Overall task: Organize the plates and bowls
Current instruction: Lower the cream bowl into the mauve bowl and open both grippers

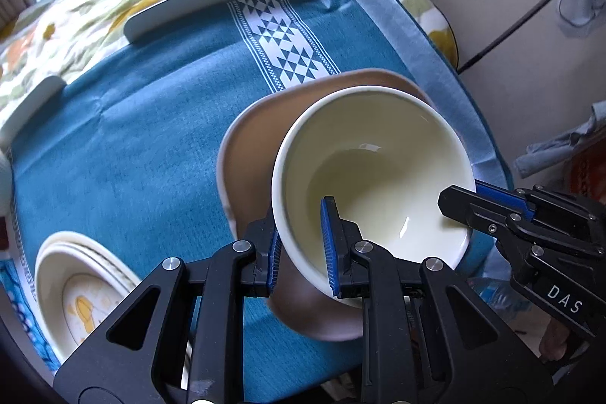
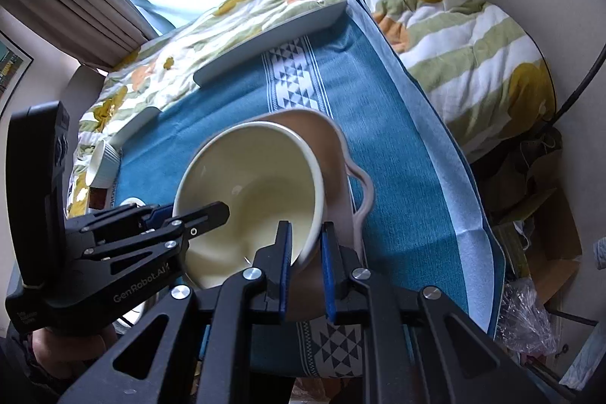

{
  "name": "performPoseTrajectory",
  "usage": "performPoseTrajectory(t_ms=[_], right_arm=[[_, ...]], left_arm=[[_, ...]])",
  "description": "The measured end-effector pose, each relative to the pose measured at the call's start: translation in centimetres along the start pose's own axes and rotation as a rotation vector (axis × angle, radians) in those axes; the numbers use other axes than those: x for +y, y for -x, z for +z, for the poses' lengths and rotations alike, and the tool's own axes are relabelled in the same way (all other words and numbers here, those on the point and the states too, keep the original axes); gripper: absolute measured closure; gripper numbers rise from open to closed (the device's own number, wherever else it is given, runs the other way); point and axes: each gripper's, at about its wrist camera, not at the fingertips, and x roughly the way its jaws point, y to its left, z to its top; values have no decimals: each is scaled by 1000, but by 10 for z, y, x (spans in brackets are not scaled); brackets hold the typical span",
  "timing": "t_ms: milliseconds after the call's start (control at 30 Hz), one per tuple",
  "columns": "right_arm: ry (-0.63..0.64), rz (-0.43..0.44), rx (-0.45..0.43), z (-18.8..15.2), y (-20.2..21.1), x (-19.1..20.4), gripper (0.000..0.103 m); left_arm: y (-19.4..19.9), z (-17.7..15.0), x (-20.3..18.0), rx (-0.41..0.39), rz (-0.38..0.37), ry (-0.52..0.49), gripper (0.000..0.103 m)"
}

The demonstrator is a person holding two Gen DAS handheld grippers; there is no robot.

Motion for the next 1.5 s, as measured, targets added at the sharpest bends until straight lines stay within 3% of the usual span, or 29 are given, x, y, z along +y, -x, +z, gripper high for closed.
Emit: performPoseTrajectory(t_ms=[267, 633, 1167, 1367, 1500], right_arm=[[8, -2, 38, -2, -9, -1, 89], [24, 2, 35, -2, -11, -2, 89], [23, 8, 6, -3, 5, -5, 89], [64, 38, -43, 4, 34, 4, 89], [140, 74, -80, 18, 56, 25, 89]], left_arm=[[-14, 0, -11, 19, 124, -102, 86], [-20, -3, -21, 7, 240, -166, 86], [10, 0, -12, -50, 146, -92, 85], [52, -5, 0, -116, 125, -28, 85], [92, -18, 22, -179, 132, 75, 83]])
